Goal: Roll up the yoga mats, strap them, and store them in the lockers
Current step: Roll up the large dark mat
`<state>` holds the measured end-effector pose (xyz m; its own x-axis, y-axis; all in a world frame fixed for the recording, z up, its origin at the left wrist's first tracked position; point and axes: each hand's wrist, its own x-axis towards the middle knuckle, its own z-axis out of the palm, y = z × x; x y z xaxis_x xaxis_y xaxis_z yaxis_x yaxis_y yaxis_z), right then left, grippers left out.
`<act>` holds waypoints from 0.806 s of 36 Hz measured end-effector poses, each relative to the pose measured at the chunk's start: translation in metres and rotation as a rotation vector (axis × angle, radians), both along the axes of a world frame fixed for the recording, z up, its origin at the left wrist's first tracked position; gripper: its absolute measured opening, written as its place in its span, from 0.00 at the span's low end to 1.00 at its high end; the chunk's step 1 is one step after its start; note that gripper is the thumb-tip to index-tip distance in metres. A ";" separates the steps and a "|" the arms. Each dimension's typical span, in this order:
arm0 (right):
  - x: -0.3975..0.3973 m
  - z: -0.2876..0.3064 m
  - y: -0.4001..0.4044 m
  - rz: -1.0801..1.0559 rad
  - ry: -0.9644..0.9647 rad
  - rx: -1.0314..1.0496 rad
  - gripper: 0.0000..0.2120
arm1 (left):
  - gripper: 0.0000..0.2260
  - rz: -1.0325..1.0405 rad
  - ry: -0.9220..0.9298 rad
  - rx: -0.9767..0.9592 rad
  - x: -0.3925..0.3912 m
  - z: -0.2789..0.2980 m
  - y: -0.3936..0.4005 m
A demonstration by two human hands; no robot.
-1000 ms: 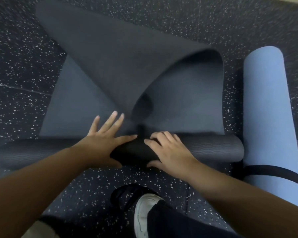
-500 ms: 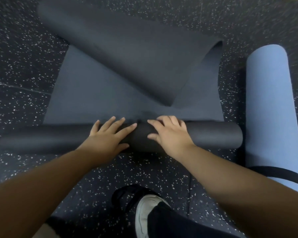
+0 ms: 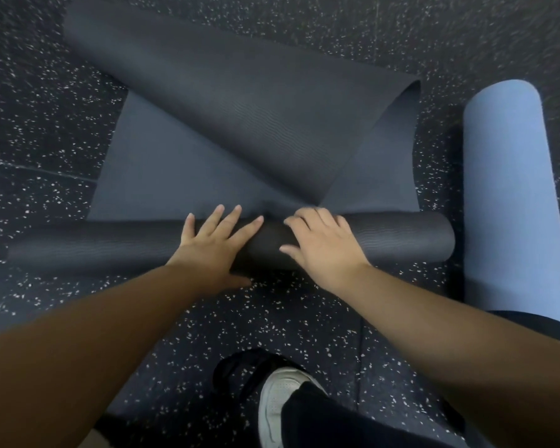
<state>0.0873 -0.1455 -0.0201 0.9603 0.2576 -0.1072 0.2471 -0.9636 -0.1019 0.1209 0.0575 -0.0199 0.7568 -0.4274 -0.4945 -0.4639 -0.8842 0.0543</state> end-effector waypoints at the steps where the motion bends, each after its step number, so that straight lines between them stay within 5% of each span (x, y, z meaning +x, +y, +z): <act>1: -0.003 -0.003 -0.001 -0.007 -0.039 -0.002 0.25 | 0.47 0.001 -0.003 0.000 0.003 0.000 -0.001; 7: -0.021 -0.022 -0.008 0.038 -0.161 -0.148 0.41 | 0.47 0.009 -0.022 -0.005 0.021 0.003 -0.006; 12: -0.016 -0.026 -0.012 0.004 -0.059 -0.217 0.53 | 0.46 0.044 -0.058 0.035 0.024 0.004 -0.013; 18: 0.011 -0.012 -0.017 0.043 0.096 -0.302 0.47 | 0.37 -0.066 -0.302 0.087 0.006 -0.005 -0.010; 25: 0.005 -0.021 -0.014 0.038 -0.048 -0.416 0.52 | 0.44 -0.122 -0.326 0.168 0.011 -0.008 -0.009; 29: 0.006 -0.024 -0.022 0.062 -0.169 -0.313 0.55 | 0.40 -0.140 -0.335 0.113 0.015 -0.007 -0.007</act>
